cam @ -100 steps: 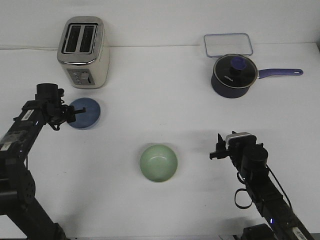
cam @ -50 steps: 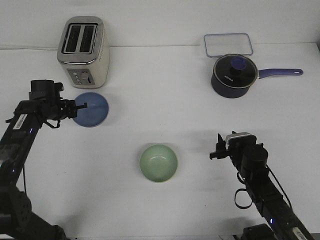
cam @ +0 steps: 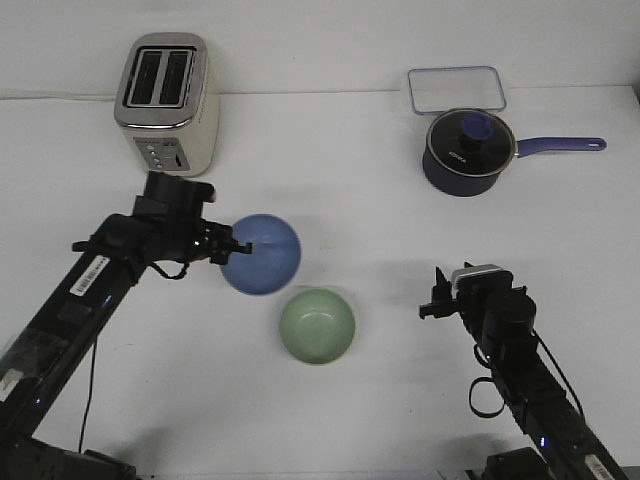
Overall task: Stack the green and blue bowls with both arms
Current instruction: 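Lift the blue bowl and carry it over the green bowl, then lower the blue bowl into the green bowl and release it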
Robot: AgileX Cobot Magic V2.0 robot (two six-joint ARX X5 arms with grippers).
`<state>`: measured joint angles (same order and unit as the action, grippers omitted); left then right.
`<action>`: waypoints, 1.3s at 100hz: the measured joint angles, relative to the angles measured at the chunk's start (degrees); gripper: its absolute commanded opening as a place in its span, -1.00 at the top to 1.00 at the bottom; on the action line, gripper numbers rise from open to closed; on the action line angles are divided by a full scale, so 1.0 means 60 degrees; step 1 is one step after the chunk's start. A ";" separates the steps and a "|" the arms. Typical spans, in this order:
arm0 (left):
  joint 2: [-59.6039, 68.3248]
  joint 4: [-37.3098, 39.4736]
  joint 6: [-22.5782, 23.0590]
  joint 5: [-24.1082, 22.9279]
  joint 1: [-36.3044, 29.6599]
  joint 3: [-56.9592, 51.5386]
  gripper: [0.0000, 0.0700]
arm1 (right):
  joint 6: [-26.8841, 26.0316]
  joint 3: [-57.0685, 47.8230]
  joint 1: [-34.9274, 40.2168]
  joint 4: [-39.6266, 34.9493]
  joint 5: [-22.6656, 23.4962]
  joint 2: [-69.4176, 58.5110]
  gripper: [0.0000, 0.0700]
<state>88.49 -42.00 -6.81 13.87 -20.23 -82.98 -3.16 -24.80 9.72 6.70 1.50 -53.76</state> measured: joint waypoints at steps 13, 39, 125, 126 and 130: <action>0.0000 -0.0022 0.0004 0.0007 -0.1086 0.0000 0.99 | 0.0000 0.0000 0.0000 0.0000 0.0000 0.0000 -0.03; 0.0208 -0.0069 0.0000 0.0007 -0.2422 0.0029 0.99 | 0.0000 0.0000 0.0000 0.0000 0.0000 0.0000 -0.03; 0.1173 0.0135 0.0025 0.0004 -0.2790 0.0393 -0.65 | 0.0000 0.0000 0.0000 0.0000 0.0000 0.0000 -0.03; 0.1162 0.0146 0.0033 0.0004 -0.2783 0.0393 -0.65 | 0.0000 0.0000 0.0000 0.0000 0.0000 0.0000 -0.03; 0.1082 0.0175 0.0051 0.0004 -0.2743 0.0393 -0.65 | 0.0000 0.0000 0.0000 0.0000 0.0000 0.0000 -0.03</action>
<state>94.98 -40.95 -6.50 13.89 -36.69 -80.62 -3.16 -24.80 9.72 6.70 1.50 -53.76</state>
